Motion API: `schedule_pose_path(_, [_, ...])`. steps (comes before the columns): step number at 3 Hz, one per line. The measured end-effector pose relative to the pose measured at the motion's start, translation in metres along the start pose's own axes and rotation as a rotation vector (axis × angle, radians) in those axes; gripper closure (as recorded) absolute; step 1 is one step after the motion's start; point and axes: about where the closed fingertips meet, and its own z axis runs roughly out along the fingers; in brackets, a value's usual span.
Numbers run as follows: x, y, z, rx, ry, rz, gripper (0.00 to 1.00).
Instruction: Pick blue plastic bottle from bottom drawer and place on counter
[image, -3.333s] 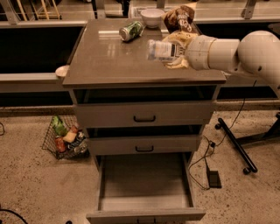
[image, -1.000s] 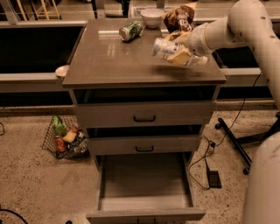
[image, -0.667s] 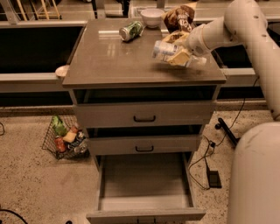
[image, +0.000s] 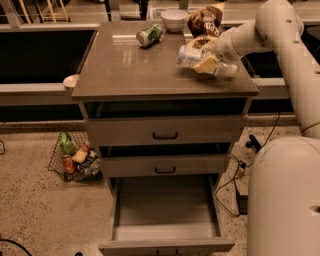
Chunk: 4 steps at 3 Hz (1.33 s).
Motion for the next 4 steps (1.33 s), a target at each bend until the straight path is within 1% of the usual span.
schedule_pose_path(1, [0.003, -0.013, 0.008, 0.033, -0.020, 0.009, 0.28])
schedule_pose_path(2, [0.003, -0.019, 0.013, 0.052, -0.035, 0.017, 0.04])
schedule_pose_path(3, [0.003, -0.027, 0.010, 0.086, -0.050, 0.016, 0.00])
schedule_pose_path(4, [-0.003, -0.041, -0.007, 0.156, -0.069, -0.005, 0.00])
